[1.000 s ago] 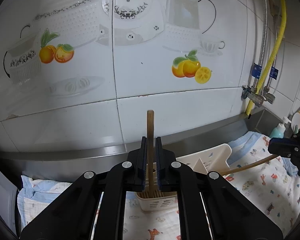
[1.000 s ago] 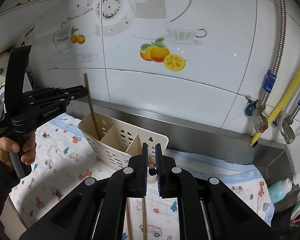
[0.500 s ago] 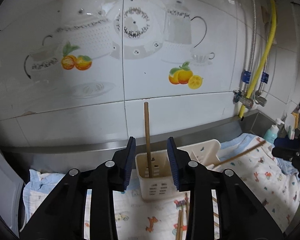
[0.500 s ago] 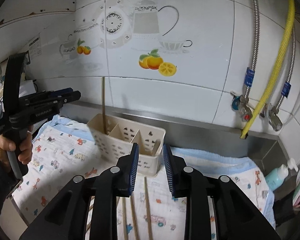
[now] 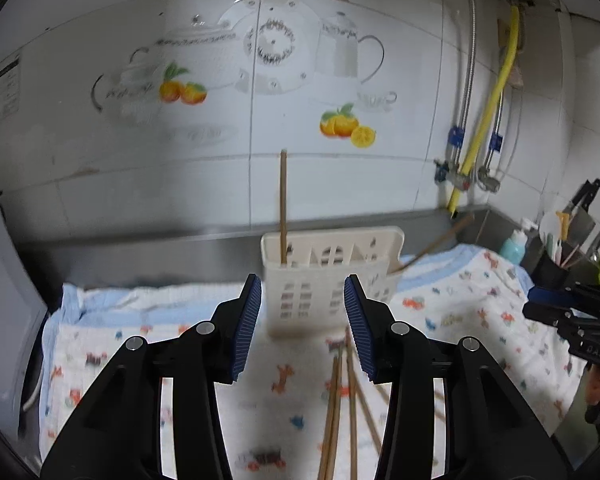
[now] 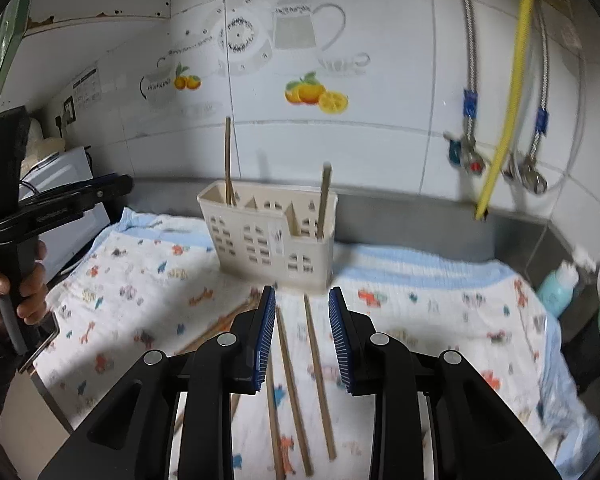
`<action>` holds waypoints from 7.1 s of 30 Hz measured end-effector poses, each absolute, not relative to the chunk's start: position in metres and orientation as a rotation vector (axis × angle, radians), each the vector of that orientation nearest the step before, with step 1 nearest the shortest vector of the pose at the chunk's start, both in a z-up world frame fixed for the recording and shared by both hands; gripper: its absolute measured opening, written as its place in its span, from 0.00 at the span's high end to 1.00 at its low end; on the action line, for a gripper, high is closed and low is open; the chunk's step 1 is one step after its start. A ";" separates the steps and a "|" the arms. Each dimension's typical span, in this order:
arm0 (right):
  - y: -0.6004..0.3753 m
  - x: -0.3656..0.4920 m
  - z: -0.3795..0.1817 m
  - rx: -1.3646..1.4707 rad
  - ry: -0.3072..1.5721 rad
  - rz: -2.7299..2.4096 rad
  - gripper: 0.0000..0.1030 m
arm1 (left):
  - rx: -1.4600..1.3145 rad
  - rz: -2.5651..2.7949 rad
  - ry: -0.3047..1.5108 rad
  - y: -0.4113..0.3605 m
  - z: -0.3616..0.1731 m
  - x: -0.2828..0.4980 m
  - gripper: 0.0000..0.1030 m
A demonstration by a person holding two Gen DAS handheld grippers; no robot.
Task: Organize utensils
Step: 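Lower both tools to the chopstick pile and grasp one chopstick each, then lift both chopsticks upright and carry them above the beige holder, then open both tools to drop the chopsticks into the holder, then lower both tools to the chopstick pile and close each on one chopstick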
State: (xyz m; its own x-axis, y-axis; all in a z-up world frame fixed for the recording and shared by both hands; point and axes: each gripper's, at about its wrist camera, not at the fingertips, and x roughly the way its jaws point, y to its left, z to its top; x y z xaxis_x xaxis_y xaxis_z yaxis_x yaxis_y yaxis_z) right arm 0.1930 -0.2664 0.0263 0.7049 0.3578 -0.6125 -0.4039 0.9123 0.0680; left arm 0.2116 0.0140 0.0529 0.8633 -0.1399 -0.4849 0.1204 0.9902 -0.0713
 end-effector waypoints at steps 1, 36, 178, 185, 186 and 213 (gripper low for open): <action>-0.268 0.190 0.022 -0.073 0.668 0.421 0.73 | -0.035 -0.133 0.519 0.014 0.047 0.206 0.57; -0.290 0.181 -0.125 -0.100 0.910 0.390 0.79 | -0.061 -0.155 0.863 0.016 -0.114 0.153 0.68; -0.228 0.288 0.110 -0.110 0.492 0.444 0.86 | 0.010 -0.152 0.449 0.007 0.102 0.286 0.92; -0.240 0.241 0.108 -0.109 0.477 0.460 0.80 | 0.001 -0.171 0.452 0.007 0.095 0.237 0.92; -0.241 0.234 0.106 -0.108 0.478 0.462 0.80 | -0.004 -0.177 0.460 0.007 0.092 0.232 0.92; -0.281 0.146 -0.050 -0.022 0.702 0.437 0.80 | -0.091 -0.274 0.803 -0.001 -0.093 0.149 0.92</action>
State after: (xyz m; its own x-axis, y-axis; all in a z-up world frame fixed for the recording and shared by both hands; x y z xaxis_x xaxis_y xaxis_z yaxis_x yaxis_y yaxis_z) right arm 0.1463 -0.2811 -0.0502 0.6775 0.3815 -0.6288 -0.3958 0.9097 0.1255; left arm 0.1490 -0.0014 -0.0929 0.6614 -0.2764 -0.6973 0.2079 0.9608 -0.1836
